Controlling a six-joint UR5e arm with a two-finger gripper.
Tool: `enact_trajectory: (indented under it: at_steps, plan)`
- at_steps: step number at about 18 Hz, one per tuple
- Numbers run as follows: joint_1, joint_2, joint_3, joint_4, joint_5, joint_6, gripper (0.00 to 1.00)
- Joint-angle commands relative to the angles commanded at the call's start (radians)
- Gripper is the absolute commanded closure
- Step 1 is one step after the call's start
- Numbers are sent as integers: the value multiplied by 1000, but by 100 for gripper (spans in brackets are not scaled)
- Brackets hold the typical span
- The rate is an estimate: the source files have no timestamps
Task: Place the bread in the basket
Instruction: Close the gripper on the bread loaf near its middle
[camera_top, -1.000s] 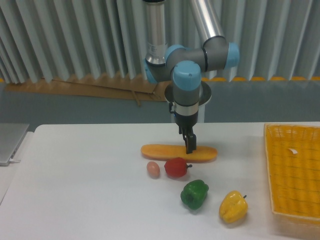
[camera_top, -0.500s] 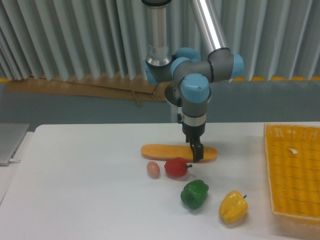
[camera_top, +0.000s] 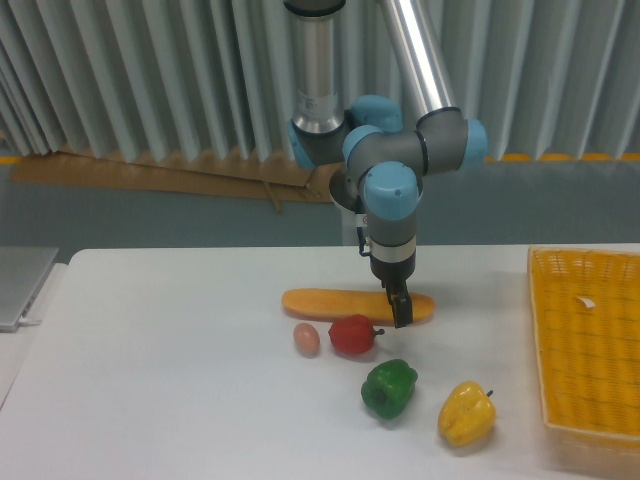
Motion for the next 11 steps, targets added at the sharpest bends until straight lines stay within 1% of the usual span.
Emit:
enact_trajectory:
  at_steps: [5,11]
  plan:
    - [-25,3,-3,-3,-5,-5,0]
    - [-26,3,3,-3,-8,-3,0]
